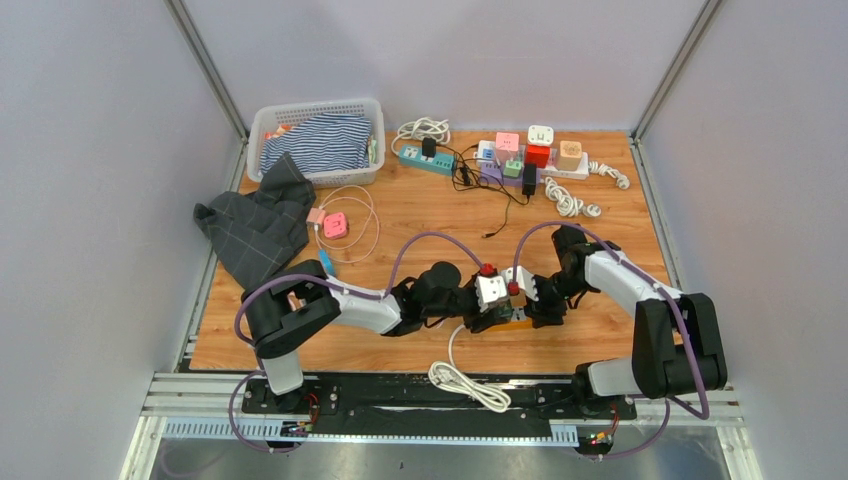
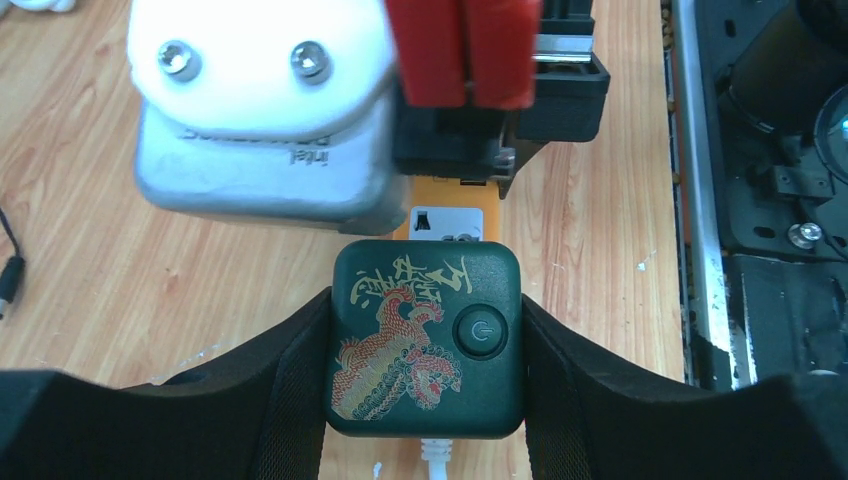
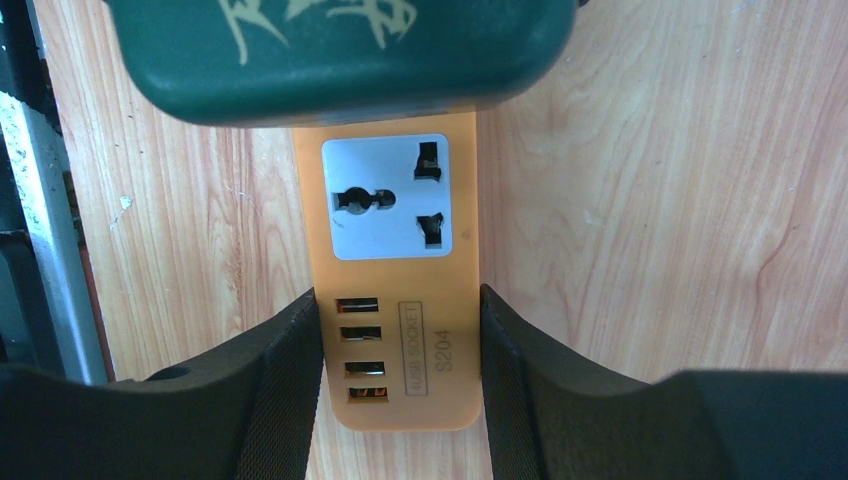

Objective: Pull the plug off the socket
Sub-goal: Remove the plug from the socket.

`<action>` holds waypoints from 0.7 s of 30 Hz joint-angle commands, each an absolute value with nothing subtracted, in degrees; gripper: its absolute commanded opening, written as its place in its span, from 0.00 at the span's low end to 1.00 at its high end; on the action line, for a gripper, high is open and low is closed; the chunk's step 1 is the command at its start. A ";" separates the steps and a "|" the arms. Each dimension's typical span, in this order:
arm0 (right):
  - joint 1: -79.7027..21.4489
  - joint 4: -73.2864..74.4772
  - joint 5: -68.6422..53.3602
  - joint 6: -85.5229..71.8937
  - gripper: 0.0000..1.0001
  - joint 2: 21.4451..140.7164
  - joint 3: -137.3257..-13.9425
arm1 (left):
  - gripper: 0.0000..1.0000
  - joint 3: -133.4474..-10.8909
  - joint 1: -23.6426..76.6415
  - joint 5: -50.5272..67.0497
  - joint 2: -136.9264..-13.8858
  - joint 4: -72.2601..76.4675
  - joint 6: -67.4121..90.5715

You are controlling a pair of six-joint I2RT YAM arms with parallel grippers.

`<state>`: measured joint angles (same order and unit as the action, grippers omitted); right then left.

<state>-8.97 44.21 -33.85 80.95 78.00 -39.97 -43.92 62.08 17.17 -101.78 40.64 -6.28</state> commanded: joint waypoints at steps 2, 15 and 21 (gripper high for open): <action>-8.39 43.46 -29.78 77.98 0.00 80.40 -38.73 | 0.00 -44.11 60.33 20.71 -101.94 39.90 0.09; -8.32 43.44 -29.55 77.12 0.00 79.73 -38.65 | 0.00 -42.23 65.09 12.14 -100.48 39.91 -4.98; -8.39 43.76 -28.98 77.23 0.00 81.28 -39.01 | 0.00 -42.37 61.52 17.08 -100.63 40.53 -1.31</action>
